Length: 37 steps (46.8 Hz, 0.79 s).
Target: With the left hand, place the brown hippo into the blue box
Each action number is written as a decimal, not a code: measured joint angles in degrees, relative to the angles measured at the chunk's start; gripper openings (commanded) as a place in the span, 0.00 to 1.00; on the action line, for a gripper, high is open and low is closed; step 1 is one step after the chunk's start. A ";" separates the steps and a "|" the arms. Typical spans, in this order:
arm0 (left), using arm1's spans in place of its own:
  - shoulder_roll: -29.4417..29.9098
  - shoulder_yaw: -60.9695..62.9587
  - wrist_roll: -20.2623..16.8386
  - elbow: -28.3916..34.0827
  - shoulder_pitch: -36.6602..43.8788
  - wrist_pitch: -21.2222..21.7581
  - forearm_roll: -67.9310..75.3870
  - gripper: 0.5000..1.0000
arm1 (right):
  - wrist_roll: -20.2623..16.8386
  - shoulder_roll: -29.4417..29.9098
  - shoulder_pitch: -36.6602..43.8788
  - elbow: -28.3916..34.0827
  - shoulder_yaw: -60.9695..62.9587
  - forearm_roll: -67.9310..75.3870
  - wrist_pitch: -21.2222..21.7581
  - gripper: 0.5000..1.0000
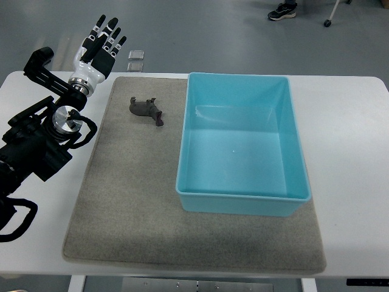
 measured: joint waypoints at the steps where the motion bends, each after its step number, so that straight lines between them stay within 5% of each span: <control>1: -0.03 0.00 0.00 0.00 0.00 0.00 0.03 0.99 | 0.00 0.00 -0.01 0.00 0.00 0.00 0.00 0.87; 37: -0.58 -0.20 0.00 -0.04 -0.65 1.03 -0.05 0.99 | 0.00 0.00 0.00 0.00 0.00 -0.02 0.00 0.87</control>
